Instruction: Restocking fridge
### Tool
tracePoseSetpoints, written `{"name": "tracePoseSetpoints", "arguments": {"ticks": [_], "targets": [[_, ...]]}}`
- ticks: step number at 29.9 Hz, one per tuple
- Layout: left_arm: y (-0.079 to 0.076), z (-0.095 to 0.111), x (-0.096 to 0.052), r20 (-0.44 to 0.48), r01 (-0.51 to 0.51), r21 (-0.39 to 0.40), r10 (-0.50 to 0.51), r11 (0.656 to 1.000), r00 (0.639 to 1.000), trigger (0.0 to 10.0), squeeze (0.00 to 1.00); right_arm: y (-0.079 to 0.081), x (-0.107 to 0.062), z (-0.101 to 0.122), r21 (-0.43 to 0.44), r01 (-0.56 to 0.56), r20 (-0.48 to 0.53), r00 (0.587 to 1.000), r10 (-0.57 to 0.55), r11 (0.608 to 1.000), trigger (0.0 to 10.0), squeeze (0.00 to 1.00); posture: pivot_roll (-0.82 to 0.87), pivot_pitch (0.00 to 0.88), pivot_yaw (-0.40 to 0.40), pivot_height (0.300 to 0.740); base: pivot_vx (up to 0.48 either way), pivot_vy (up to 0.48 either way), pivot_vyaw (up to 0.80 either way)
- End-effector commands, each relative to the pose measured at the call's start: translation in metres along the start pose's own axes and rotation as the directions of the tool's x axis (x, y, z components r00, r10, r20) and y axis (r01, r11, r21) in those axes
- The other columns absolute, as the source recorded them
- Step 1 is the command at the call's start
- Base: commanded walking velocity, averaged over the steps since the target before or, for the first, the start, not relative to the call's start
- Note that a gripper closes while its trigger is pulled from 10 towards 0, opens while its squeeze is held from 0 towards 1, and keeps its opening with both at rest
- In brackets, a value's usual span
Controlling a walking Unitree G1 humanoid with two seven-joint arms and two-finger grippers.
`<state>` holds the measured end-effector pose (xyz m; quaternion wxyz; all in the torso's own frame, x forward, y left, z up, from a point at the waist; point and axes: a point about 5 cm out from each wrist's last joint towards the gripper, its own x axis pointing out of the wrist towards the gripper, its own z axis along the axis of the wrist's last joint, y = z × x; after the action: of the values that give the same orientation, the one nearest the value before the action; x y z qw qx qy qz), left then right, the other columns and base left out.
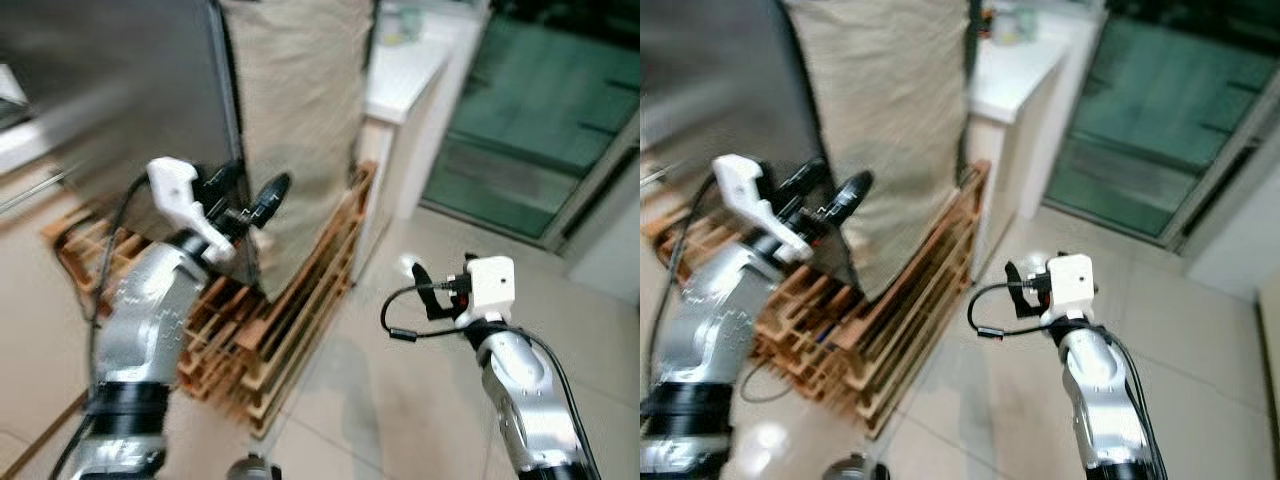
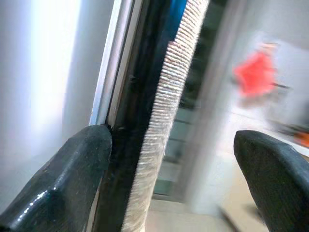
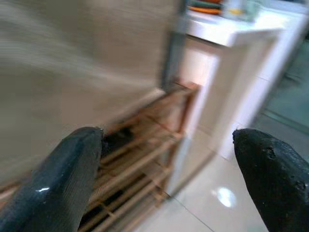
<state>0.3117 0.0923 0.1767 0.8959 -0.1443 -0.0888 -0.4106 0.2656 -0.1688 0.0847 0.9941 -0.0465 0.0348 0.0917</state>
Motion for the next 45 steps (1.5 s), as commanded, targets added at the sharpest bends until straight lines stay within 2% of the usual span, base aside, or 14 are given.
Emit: {"name": "tracePoseSetpoints", "arguments": {"ticks": [1,8,13,15,16,18,21,23,25,28,32,36,40,45], "targets": [[-0.037,-0.005,0.032,-0.027,0.218,-0.012,-0.219,0.976,0.975,10.0,0.00,-0.001,-0.004,0.002,-0.008,0.008,0.010,1.000,-0.008,1.000,10.0,0.00,-0.07,0.000,0.036,0.740,0.000,0.000,0.00],[-0.038,0.000,0.026,0.014,0.229,-0.037,-0.229,0.973,0.973,10.0,0.00,0.004,-0.015,-0.003,0.012,-0.006,-0.017,1.000,0.007,1.000,10.0,0.00,-0.07,0.000,0.041,0.740,0.000,0.000,0.00],[-0.013,0.004,-0.002,0.003,0.111,-0.036,-0.111,0.993,0.994,10.0,0.00,0.013,-0.027,-0.002,0.001,-0.043,-0.021,0.999,0.043,0.999,10.0,0.00,-0.06,0.000,0.039,0.740,0.000,0.000,0.00],[0.019,0.011,-0.049,-0.036,-0.088,0.019,0.089,0.996,0.995,10.0,0.00,0.005,-0.033,-0.004,-0.001,-0.014,-0.042,0.999,0.014,1.000,10.0,0.00,-0.04,0.000,0.040,0.740,0.000,0.000,0.00],[0.019,0.011,-0.049,-0.036,-0.088,0.019,0.089,0.996,0.995,10.0,0.00,0.005,-0.033,-0.004,-0.001,-0.014,-0.042,0.999,0.014,1.000,10.0,0.00,-0.04,0.000,0.040,0.740,0.000,0.000,0.00],[0.042,0.016,-0.075,-0.030,-0.262,0.043,0.264,0.964,0.964,10.0,0.00,-0.001,-0.029,-0.004,0.013,0.018,-0.045,0.999,-0.018,1.000,10.0,0.00,-0.02,0.000,0.035,0.740,0.000,0.000,0.00],[0.078,0.022,-0.118,0.000,-0.587,0.101,0.590,0.804,0.808,10.0,0.00,-0.008,-0.015,0.002,0.057,0.060,-0.030,0.998,-0.058,0.997,10.0,0.00,0.01,0.000,0.020,0.740,0.000,0.000,0.00],[0.083,0.023,-0.127,0.013,-0.638,0.107,0.640,0.763,0.768,10.0,0.00,-0.010,-0.011,0.004,0.067,0.067,-0.025,0.998,-0.065,0.996,10.0,0.00,0.02,0.000,0.011,0.740,0.000,0.000,0.00],[0.073,0.024,-0.130,0.022,-0.605,0.092,0.606,0.791,0.795,10.0,0.00,-0.014,-0.002,0.008,0.071,0.068,-0.016,0.998,-0.067,0.995,10.0,0.00,0.03,0.000,0.002,0.740,0.000,0.000,0.00],[0.043,0.022,-0.120,-0.023,-0.396,0.116,0.401,0.911,0.916,10.0,0.00,-0.019,0.008,0.011,0.060,0.062,-0.013,0.998,-0.061,0.996,10.0,0.00,0.05,0.000,-0.011,0.740,0.000,0.000,0.51],[0.038,0.025,-0.126,-0.057,-0.330,0.125,0.339,0.936,0.939,10.0,0.00,-0.018,0.015,0.012,0.054,0.040,-0.015,0.999,-0.039,0.998,10.0,0.00,0.07,0.000,-0.029,0.740,0.000,0.000,0.73],[0.044,0.028,-0.128,-0.052,-0.371,0.167,0.384,0.913,0.922,10.0,0.00,-0.012,0.018,0.011,0.052,0.007,-0.015,1.000,-0.006,0.999,10.0,0.00,0.07,0.000,-0.033,0.740,0.000,0.000,0.72],[0.056,0.018,-0.123,-0.003,-0.595,0.190,0.607,0.781,0.795,10.0,0.00,-0.001,0.028,0.013,0.087,-0.025,-0.006,1.000,0.026,0.996,10.0,0.00,0.06,0.000,-0.025,0.740,0.000,0.000,0.69],[0.049,0.003,-0.119,-0.022,-0.667,0.176,0.680,0.724,0.733,10.0,0.00,0.006,0.034,0.016,0.117,-0.055,0.007,0.998,0.055,0.992,10.0,0.00,0.06,0.000,-0.023,0.740,0.000,0.000,0.68]]}}
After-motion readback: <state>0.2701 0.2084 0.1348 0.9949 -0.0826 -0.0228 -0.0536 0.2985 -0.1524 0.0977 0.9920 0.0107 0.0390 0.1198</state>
